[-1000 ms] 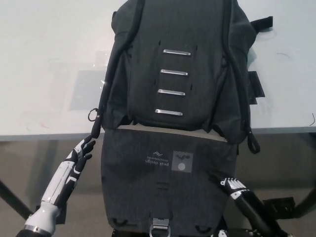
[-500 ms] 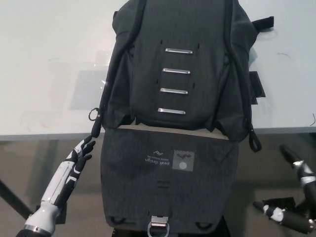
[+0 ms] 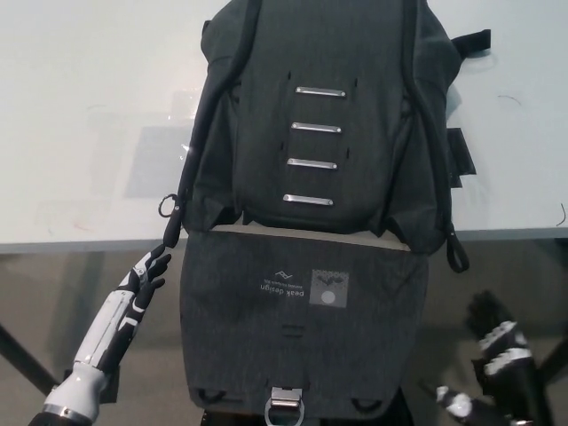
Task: A bag is kept in the middle of the table with its flap loosely closed and the robot uses its right hand to adjust it and opens it
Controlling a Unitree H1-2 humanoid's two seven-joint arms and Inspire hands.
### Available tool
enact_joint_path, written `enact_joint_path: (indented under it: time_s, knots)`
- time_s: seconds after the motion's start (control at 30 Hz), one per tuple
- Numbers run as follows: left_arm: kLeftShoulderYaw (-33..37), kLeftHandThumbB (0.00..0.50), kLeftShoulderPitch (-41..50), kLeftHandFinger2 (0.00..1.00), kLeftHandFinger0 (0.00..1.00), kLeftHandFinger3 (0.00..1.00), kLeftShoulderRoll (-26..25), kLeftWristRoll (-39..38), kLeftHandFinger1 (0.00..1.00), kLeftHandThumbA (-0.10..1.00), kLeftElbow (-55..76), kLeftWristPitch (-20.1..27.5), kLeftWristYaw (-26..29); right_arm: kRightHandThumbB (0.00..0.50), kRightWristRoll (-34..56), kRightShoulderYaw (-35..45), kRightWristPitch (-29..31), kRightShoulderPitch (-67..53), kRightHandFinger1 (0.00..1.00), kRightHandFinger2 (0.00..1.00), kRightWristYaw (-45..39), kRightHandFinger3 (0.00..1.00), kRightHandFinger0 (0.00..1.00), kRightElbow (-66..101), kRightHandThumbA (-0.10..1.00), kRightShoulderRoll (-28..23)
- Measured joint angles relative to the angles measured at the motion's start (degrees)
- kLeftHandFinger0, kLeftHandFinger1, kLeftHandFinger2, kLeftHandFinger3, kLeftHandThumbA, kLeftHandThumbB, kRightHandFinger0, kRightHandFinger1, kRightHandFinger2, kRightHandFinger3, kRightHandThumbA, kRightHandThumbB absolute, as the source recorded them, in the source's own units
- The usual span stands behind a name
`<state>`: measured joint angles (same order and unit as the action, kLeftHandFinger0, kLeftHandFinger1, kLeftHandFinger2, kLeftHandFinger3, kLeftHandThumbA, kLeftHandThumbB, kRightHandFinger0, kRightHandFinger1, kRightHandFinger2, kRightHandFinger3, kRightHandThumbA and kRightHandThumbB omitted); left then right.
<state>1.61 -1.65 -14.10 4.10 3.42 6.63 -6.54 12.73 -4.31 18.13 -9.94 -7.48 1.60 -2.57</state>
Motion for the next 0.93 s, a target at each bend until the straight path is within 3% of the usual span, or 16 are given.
enact_joint_path:
  time_s: [0.13,0.37,0.7,0.93]
  knots:
    - [0.0,0.237,0.12,1.0,1.0,1.0,-0.01,0.0,1.0,1.0,0.0,0.05,0.0,0.384,3.02,-1.77,-1.05,0.64,1.0,1.0,-1.79,1.0,1.0,-3.89,1.0,2.87]
    - [0.0,0.238,0.37,1.0,1.0,1.0,0.02,0.09,1.0,1.0,0.01,0.06,0.01,0.41,3.78,-2.65,-1.16,2.55,1.0,1.0,-3.23,1.0,1.0,-7.21,1.0,3.66]
    - [0.0,0.219,0.54,1.0,1.0,1.0,0.07,0.41,1.0,1.0,0.04,0.05,0.02,0.369,4.43,-2.78,-1.22,3.16,1.0,1.0,-4.24,1.0,1.0,-7.95,1.0,3.48]
    - [0.01,0.217,0.69,1.0,1.0,1.0,0.07,1.12,1.0,1.0,0.09,0.03,0.01,0.368,4.37,-2.94,-1.26,3.14,1.0,1.0,-4.63,1.0,1.0,-7.94,1.0,2.87]
